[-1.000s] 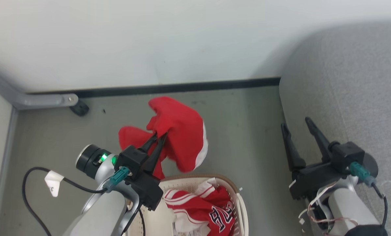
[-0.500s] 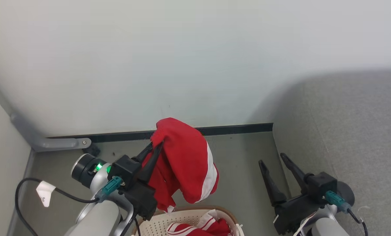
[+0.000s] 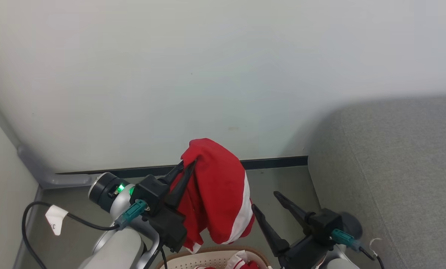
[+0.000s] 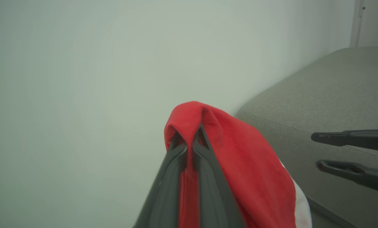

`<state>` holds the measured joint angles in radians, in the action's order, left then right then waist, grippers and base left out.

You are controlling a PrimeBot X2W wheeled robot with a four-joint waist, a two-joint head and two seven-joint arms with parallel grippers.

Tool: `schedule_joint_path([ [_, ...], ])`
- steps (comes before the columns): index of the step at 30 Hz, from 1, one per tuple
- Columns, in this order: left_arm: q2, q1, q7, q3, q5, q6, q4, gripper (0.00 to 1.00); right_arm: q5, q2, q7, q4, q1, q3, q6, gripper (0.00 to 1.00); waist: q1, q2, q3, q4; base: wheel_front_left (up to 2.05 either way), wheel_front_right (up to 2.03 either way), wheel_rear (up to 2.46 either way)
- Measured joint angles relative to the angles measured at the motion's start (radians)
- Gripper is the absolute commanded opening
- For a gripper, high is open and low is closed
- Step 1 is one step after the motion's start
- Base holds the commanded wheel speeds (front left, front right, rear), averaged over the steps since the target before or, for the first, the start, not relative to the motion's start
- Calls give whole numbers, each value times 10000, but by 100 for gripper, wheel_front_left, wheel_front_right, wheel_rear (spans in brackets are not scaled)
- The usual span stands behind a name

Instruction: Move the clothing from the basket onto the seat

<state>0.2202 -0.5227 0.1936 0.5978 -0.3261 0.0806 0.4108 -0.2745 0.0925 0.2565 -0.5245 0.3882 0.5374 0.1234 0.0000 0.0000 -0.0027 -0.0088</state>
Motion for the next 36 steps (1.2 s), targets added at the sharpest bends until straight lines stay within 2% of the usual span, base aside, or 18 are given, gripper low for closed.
schedule_joint_path([
  [3, -2, -3, -96, 33, 0, 0, -150, 0, -514, 121, 0, 151, 305, 1003, 0, 100, 0, 0, -15, 10, 0, 0, 0],
  [7, -10, -6, -230, 90, 0, 2, -370, 0, -1154, 518, 0, 299, 729, 1831, 0, 100, 0, 0, -22, 22, 0, 0, 0],
  [16, -54, -18, -571, 245, 0, 4, -832, 0, -2460, 1281, 0, 274, 1636, 3137, 0, 100, 0, 0, 14, 121, 0, 0, 0],
  [25, -117, -76, -798, 336, 0, 81, -1187, 0, -3699, 1643, 0, -10, 2328, 4606, 2, 100, 0, 0, 104, 284, 0, 0, 0],
  [36, -240, -254, -1053, 462, 0, 86, -1528, 0, -5570, 1808, 0, -407, 2832, 5283, 2, 100, 1, 0, 192, 499, 0, 0, 0],
])
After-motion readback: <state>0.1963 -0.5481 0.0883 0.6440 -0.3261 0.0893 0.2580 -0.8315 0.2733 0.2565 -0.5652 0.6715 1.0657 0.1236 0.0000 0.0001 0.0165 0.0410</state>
